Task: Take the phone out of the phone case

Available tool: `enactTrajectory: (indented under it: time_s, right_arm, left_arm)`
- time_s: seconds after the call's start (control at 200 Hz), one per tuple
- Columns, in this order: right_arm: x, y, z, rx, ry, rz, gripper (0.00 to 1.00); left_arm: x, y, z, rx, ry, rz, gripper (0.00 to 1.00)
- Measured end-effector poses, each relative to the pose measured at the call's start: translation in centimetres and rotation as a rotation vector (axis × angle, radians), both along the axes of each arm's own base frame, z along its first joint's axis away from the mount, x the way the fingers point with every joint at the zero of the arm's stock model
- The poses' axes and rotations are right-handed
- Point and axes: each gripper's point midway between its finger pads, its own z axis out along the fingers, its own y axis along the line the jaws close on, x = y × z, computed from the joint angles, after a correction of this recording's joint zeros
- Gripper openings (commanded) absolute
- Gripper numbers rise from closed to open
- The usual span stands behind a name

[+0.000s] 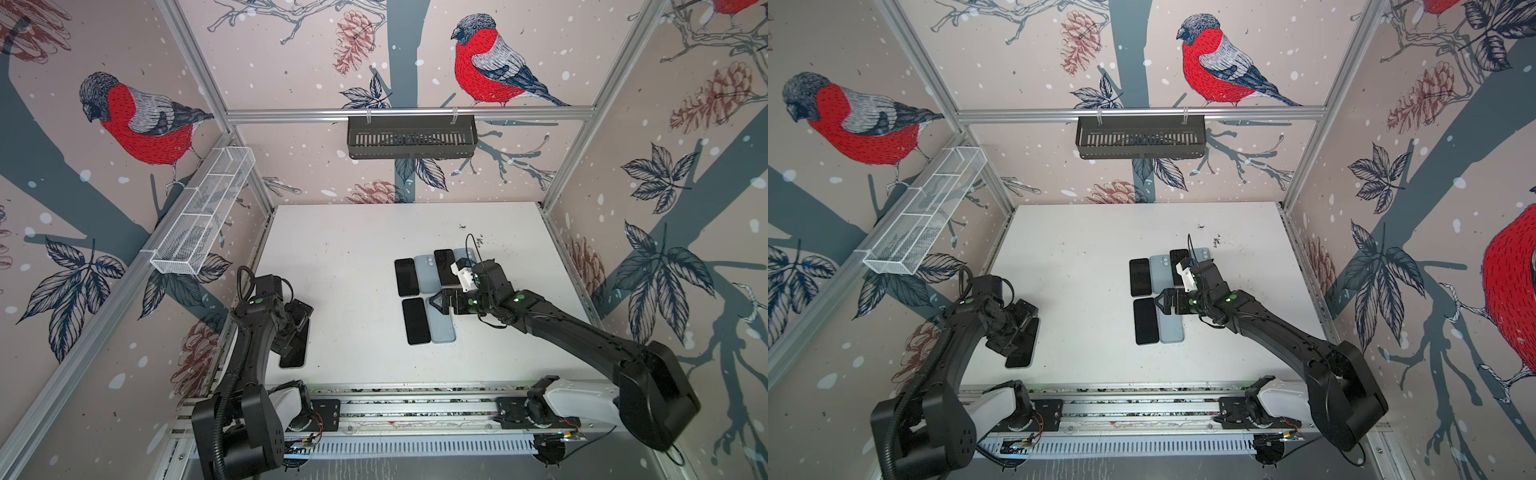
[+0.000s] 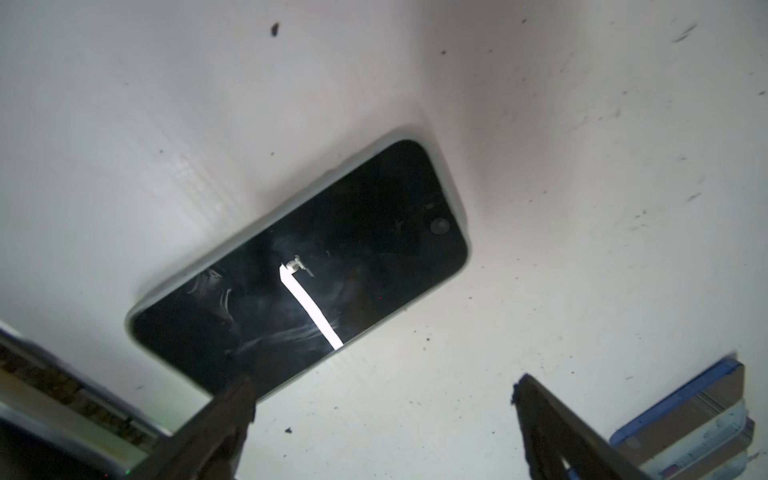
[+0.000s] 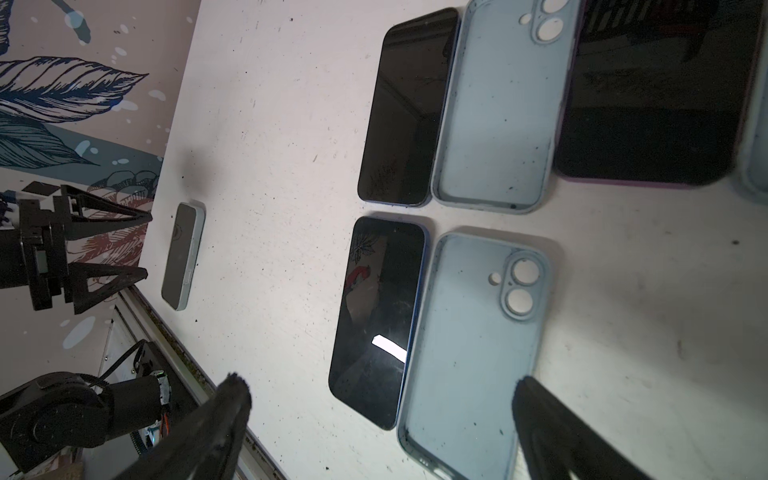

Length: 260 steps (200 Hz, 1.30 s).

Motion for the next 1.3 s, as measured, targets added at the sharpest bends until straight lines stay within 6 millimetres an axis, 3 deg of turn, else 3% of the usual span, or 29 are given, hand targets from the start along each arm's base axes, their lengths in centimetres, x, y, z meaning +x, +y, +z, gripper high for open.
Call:
enactTrajectory:
  time_s: [0.28,0.655,1.071,1.111,1.216,1.301]
  right_arm:
    - [0.3,0.2,0.4,0.020,-0.005,-0.010,1.00]
    - [0.0,0.1,0.1,0.018,0.003,-0.013,1.00]
    - [0.2,0.2,0.3,0.020,-0.002,-0.014,1.00]
    - [0.3,0.2,0.3,0.019,-0.002,-0.015,1.00]
    - [0.3,0.2,0.4,0.020,-0.004,-0.015,1.00]
    - [0.3,0.2,0.4,0.020,-0.004,-0.015,1.00]
  left_arm:
    - [-2.9,-0.7,-2.6,-0.027,0.102,0.018,0.97]
    - [-3.7,-1.0,-4.2,-0.038,0.113,0.045,0.97]
    - [-3.7,-1.0,-4.2,-0.039,0.035,0.112,0.96]
    - [-3.1,-1.2,-4.0,-0.051,0.003,0.116,0.96]
    - [1.9,-2.1,-2.4,-0.130,-0.237,0.083,0.96]
    - [3.1,-2.4,-1.8,-0.159,-0.305,0.075,0.96]
